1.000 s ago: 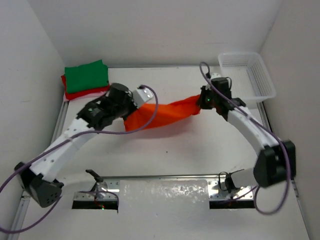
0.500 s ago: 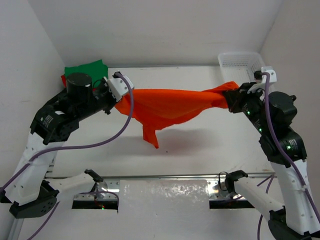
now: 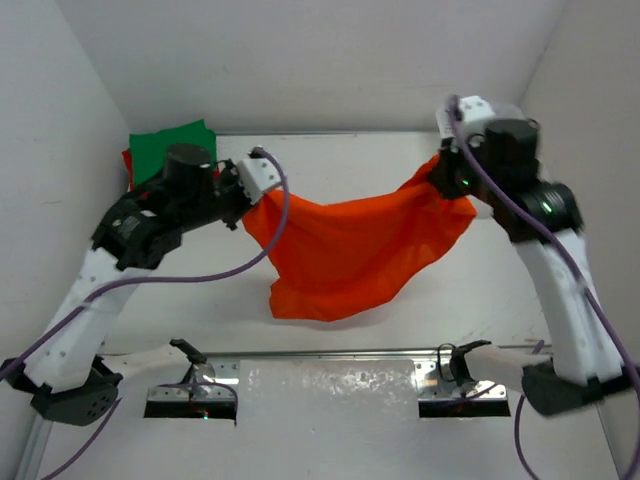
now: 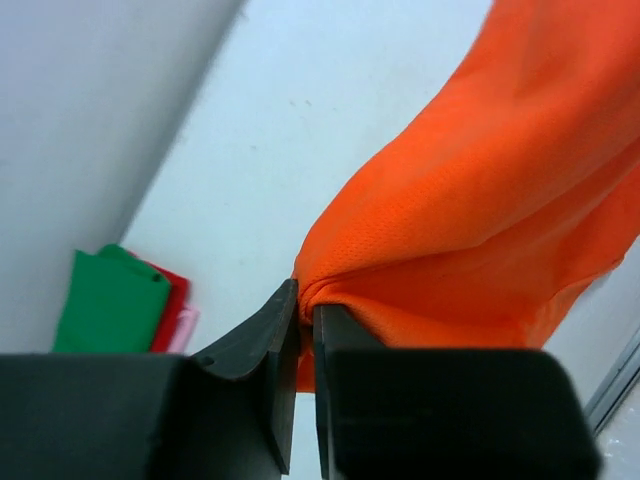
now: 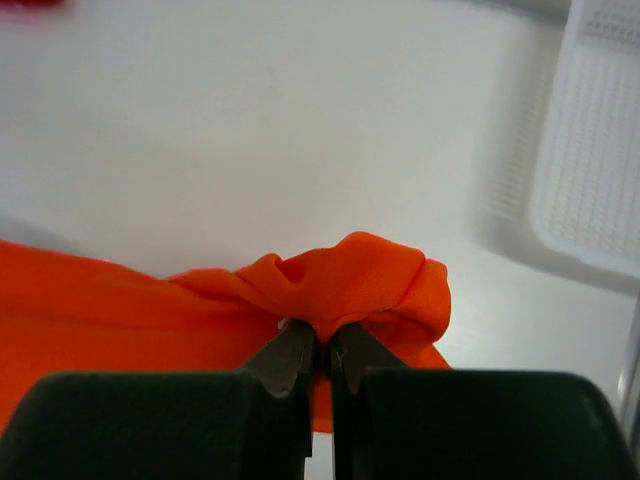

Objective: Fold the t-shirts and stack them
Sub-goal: Flatten out the tshirt

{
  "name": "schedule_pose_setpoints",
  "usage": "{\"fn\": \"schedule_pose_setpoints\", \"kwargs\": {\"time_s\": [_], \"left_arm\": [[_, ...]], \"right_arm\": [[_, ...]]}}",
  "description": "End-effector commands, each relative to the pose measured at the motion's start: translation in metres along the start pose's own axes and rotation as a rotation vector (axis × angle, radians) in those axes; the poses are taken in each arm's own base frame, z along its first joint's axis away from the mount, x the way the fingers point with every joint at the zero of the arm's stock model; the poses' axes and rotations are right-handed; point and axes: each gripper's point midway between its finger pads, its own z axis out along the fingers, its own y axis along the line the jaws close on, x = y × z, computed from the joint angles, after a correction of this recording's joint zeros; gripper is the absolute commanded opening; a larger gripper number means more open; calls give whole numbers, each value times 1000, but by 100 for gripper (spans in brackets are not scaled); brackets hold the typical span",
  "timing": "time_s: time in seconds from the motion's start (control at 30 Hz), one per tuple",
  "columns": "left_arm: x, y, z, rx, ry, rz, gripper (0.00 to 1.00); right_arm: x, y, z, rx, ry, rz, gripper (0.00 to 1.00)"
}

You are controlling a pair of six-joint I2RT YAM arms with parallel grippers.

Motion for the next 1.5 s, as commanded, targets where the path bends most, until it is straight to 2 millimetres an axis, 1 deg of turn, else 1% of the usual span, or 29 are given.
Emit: {"fn": "schedule_pose_setpoints", "kwargs": {"time_s": [0.0,0.03,0.07,0.1,0.13,0.17,0.2,0.27,0.3,0.33,0.37,0.4,0.43,0.47,0.53,0.57,0.6,0.63,0.67,0.7,0.73,0.77,0.8,0.87,0.93,1.0,1.13,1.27,1.47], "left_arm": [[41,-15,63,73,98,-41,8],[55,-20,82,96,139,-36,9],[73,-26,105,119,183,-29,12],[76,-25,109,109,183,-28,16],[83,-24,129,108,196,-25,25],[99,-23,144,88,246,-36,33],[102,-18,153,59,255,-45,42],[102,7,167,-61,260,-61,81],[108,12,176,-86,283,-88,86],[113,23,177,-116,300,-115,87],[106,34,175,-124,283,-142,87],[114,47,170,-139,290,-199,86],[118,53,163,-139,294,-224,87],[116,51,156,-111,263,-237,86],[130,61,142,-132,256,-254,83],[145,48,141,-99,269,-266,78],[144,48,131,-103,243,-267,70],[160,41,128,-88,257,-291,58],[160,38,120,-73,227,-301,50],[165,32,119,-57,231,-307,50],[178,24,118,-44,251,-318,49],[184,24,116,-46,256,-322,49],[192,29,113,-66,264,-340,51],[208,32,112,-78,289,-383,55],[222,43,106,-94,297,-448,58],[234,49,101,-111,320,-492,59],[243,47,94,-145,341,-495,60],[242,46,88,-160,332,-487,61],[241,42,87,-151,331,-494,61]], "right_arm": [[77,-32,113,74,412,-158,5],[85,-42,131,96,473,-200,6],[89,-48,172,111,531,-205,10],[56,-50,169,135,446,-202,16],[87,-53,213,127,554,-193,33],[52,-52,228,146,468,-148,41],[75,-55,265,149,524,-130,50],[60,-57,287,168,460,-85,67],[60,-62,298,190,431,-27,72],[53,-62,293,190,401,4,75],[76,-61,291,195,446,40,81],[70,-60,291,192,399,47,85],[45,-51,266,166,325,50,88],[75,-33,266,107,356,23,88],[82,-14,242,80,328,-39,85],[99,-7,215,75,333,-75,79],[100,16,208,20,285,-96,49],[127,27,182,-20,292,-94,32],[123,56,178,-103,210,-70,7],[134,69,169,-140,187,-65,4],[176,78,160,-167,234,-79,5],[170,112,145,-256,160,-134,12],[182,124,139,-288,164,-170,29],[215,167,124,-390,197,-288,39],[228,199,117,-464,227,-345,52],[262,230,110,-521,326,-414,58],[303,274,101,-587,411,-458,69],[348,287,99,-582,516,-482,72],[403,263,108,-439,685,-518,64]]}}
